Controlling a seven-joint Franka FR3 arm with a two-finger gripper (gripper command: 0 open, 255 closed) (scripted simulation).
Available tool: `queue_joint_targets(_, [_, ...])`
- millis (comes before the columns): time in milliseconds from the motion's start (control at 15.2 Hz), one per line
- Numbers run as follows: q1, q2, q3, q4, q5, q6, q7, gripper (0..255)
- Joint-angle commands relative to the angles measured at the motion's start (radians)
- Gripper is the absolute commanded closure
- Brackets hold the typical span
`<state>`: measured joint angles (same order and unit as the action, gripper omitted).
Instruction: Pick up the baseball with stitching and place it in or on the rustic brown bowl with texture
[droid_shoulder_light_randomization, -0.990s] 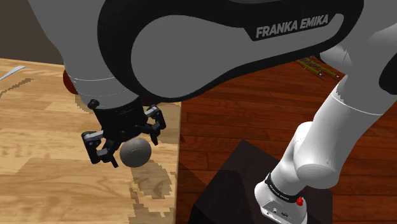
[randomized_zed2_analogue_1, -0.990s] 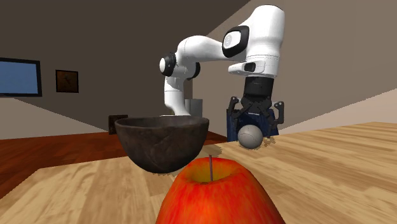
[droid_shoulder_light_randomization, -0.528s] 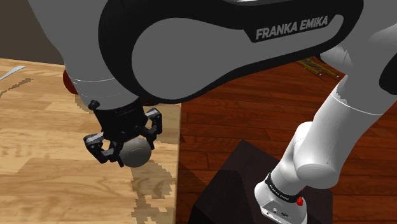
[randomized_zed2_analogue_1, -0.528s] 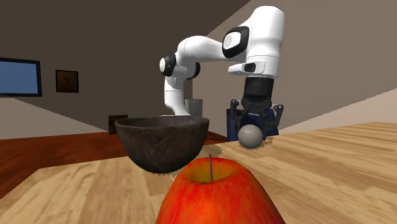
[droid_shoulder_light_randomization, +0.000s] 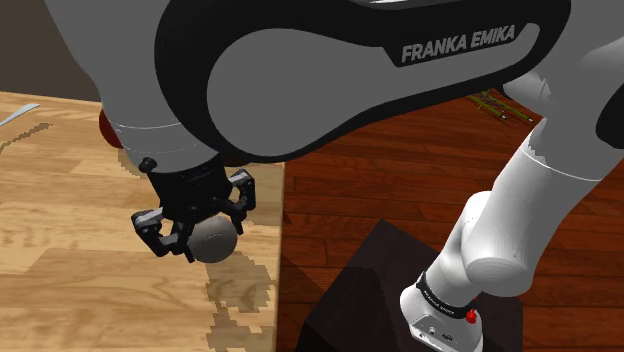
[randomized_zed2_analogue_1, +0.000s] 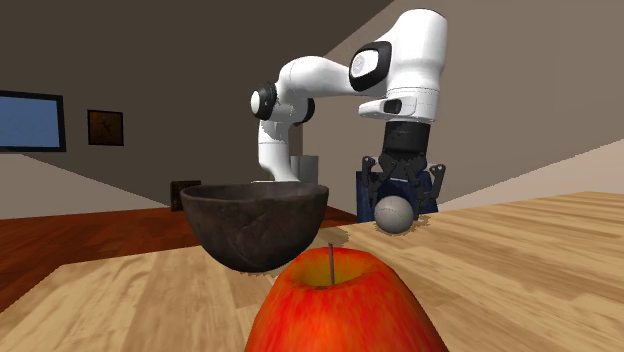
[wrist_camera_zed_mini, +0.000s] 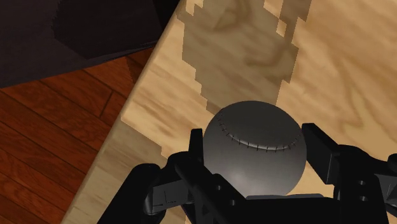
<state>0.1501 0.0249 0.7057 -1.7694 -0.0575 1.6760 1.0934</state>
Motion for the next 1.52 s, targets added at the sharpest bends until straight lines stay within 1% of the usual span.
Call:
queue_joint_targets(0, [0.000, 0.000, 0.000, -0.001, 0.000, 0.000, 0.000, 255])
queue_joint_targets(792, [0.007, 0.021, 0.005, 0.181, -0.012, -0.166, 0.003, 255])
queue_joint_targets(1452, [0.031, 0.078, 0.018, 0.375, -0.048, -0.318, 0.023, 255])
